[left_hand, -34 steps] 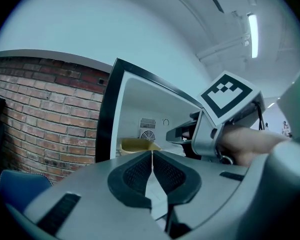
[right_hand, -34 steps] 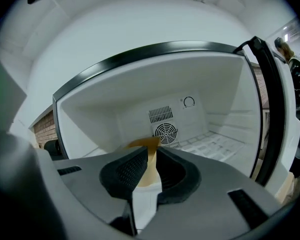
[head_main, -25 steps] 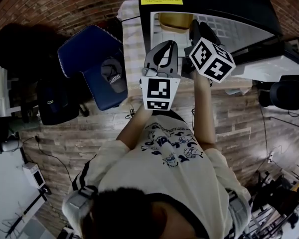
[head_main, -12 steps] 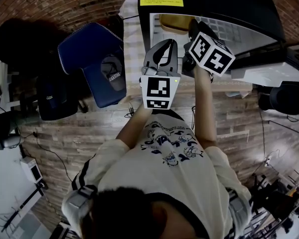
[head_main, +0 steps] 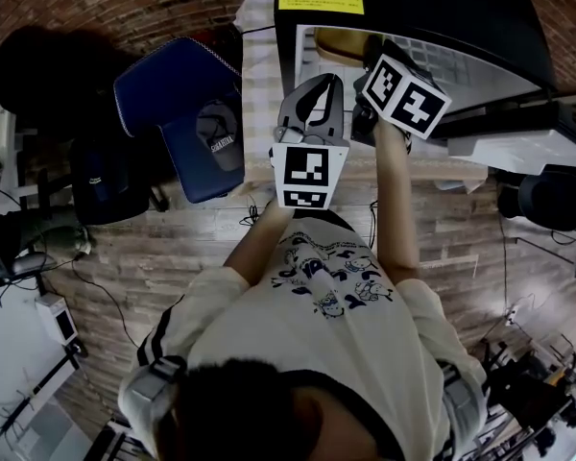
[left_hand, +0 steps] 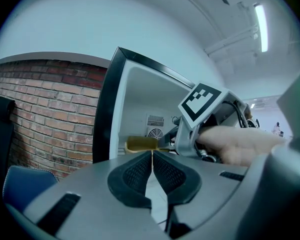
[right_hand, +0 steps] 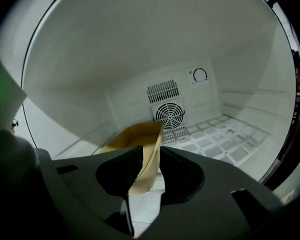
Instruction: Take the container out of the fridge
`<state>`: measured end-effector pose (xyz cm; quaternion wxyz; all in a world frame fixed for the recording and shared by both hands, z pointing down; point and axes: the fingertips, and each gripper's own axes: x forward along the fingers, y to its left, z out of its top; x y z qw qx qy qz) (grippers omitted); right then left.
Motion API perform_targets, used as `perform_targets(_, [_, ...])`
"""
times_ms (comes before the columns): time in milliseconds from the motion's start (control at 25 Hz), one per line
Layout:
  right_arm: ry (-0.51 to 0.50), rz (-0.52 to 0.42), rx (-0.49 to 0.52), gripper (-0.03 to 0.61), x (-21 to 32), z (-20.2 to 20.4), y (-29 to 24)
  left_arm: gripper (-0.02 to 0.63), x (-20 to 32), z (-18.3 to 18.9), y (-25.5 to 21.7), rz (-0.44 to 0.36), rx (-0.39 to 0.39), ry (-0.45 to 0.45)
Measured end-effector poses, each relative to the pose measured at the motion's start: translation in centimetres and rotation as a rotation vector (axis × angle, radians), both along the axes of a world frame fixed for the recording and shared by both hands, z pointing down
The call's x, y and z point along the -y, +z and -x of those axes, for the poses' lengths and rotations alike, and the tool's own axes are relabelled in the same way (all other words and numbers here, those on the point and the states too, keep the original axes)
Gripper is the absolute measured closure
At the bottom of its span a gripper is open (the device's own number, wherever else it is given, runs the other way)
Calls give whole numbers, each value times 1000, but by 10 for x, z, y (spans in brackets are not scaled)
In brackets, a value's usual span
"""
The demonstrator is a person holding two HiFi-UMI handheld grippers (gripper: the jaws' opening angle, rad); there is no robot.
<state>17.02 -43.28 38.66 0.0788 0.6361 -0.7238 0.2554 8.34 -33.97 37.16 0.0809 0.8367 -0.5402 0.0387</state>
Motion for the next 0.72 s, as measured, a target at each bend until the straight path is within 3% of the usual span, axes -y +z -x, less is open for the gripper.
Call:
perform_targets(480, [-33,35,18,471,1,3,4,591,0,6,3,7,-2,-13])
perform_targets(720, [-12,35,-2,529,1,1,3,591,-1,8,1,6,-15,-18])
